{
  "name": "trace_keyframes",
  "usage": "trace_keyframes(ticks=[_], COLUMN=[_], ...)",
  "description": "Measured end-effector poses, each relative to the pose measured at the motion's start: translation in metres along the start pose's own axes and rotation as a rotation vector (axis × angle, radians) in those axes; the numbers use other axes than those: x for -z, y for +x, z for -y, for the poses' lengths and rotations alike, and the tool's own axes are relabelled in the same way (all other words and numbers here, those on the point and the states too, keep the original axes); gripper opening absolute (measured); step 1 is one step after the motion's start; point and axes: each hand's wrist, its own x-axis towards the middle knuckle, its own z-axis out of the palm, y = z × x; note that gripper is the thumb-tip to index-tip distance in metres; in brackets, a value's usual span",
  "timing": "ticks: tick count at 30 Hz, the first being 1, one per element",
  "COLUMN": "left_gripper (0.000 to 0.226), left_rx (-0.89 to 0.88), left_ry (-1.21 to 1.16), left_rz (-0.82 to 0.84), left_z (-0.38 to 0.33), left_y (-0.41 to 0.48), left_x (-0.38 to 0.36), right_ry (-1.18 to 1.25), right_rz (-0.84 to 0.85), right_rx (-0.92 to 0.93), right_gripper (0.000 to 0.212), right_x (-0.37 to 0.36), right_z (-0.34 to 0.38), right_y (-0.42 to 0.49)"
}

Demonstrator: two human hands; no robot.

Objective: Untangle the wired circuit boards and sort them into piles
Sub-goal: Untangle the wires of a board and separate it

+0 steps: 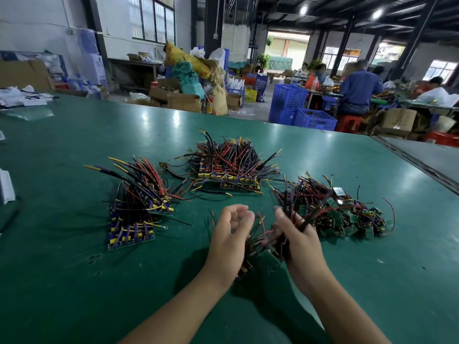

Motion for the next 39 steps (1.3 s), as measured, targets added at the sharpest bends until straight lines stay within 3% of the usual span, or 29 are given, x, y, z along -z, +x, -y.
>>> trace_keyframes(ticks=[3, 6, 12, 17, 19, 23, 28, 34, 39], left_gripper=[0.038, 0.047, 0.026, 0.027, 0.023, 0.022, 0.029, 0.027, 0.025], left_rx=[-0.005, -0.057, -0.163, -0.221, -0.17, 0.012, 0.204, 0.263, 0.194], left_ry=[0.006, 0.082, 0.109, 0.083, -0.071, -0.428, -0.903, -1.031, -1.087], left_rz=[0.151, 0.293, 0.197, 0.127, 0.067, -0.113, -0.18, -0.166, -0.078], left_z=[0.0, 0.006, 0.01, 0.008, 0.003, -0.009, -0.019, -0.021, -0.019], left_y=[-0.001, -0.005, -0.005, -0.001, 0.002, 0.011, 0.02, 0.022, 0.023], left_x=[0.0, -0.003, -0.007, -0.007, -0.005, 0.002, 0.021, 0.029, 0.031], right_ry=[-0.206, -0.608, -1.009, -1.352, -1.317, -1.002, -0.837, -0.629, -0.412], right_rz=[0.183, 0.284, 0.277, 0.204, 0.229, 0.239, 0.175, 0.41, 0.456], right_rx=[0.031, 0.241, 0.372, 0.48, 0.469, 0.385, 0.465, 0.314, 0.223], right_gripper=[0.005, 0.017, 0.015, 0.055, 0.066, 0.084, 0.053, 0.043, 0.036], right_x=[0.001, -0.005, -0.01, -0.002, 0.0, 0.002, -0.003, -0.022, -0.03], right_z=[0.001, -0.003, -0.002, 0.004, 0.007, 0.006, 0.003, -0.014, -0.02], right_y=[-0.005, -0.01, -0.015, -0.015, -0.014, -0.015, -0.018, -0.03, -0.033])
